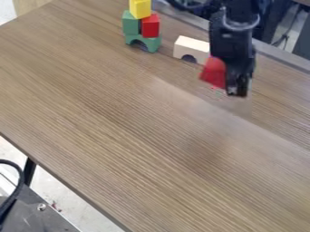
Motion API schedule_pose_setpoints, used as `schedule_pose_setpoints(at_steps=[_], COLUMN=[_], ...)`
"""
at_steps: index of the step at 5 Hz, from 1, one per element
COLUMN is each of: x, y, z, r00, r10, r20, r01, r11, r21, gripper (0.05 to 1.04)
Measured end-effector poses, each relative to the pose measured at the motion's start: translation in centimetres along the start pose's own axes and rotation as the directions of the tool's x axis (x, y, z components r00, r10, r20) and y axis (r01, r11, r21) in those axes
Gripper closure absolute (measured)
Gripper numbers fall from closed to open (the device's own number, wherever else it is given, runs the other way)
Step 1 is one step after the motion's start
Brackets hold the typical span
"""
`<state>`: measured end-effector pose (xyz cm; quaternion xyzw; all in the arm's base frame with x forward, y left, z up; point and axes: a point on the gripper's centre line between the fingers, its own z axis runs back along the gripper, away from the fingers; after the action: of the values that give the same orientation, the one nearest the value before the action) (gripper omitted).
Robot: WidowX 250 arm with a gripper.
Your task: Put the red block on the top of arc
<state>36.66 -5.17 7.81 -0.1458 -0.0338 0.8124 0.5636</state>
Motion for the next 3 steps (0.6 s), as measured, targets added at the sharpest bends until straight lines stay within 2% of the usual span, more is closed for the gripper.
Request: schedule_pose_setpoints(at_steps=[1, 2, 3], x=[2.3, 3.5, 4.9], y=[-2.5, -4.5, -6.1], z=[0.8, 1.4, 1.1], r00=[0.994, 0.986, 0.982], r10=[0.111, 0.137, 0.147], r20=[-0.013, -0.091, -0.119], r01=[-0.111, -0.134, -0.139], r11=[0.994, 0.99, 0.988], r21=[-0.02, 0.035, 0.072], gripper=[0.495, 0.495, 0.495])
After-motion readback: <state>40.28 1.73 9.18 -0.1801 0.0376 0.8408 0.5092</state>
